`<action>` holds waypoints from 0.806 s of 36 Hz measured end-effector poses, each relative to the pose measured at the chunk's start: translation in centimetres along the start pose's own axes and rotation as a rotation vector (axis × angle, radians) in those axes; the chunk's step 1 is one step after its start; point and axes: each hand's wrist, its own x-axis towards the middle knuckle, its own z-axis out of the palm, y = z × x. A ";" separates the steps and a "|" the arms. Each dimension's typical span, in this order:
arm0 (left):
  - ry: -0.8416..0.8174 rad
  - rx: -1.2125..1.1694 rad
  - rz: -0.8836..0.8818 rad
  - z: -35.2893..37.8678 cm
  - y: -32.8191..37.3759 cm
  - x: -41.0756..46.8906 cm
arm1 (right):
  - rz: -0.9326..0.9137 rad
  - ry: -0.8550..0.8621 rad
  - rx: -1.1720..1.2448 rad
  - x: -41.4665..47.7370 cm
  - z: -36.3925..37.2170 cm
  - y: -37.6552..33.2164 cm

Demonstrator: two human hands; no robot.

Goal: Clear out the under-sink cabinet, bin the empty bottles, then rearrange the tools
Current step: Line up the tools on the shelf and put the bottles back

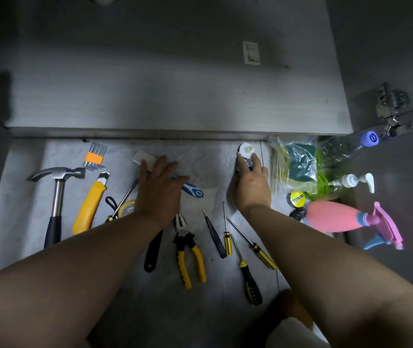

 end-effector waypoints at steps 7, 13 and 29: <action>-0.009 -0.018 0.007 -0.3 -0.1 0.0 | 0.013 -0.006 -0.014 1.5 0.0 1.0; 0.013 -0.021 0.008 0.1 -0.1 -0.1 | -0.024 0.033 0.095 1.6 -0.2 1.3; 0.002 -0.063 0.018 0.2 -0.2 -0.1 | 0.070 0.136 0.073 0.4 -0.7 1.7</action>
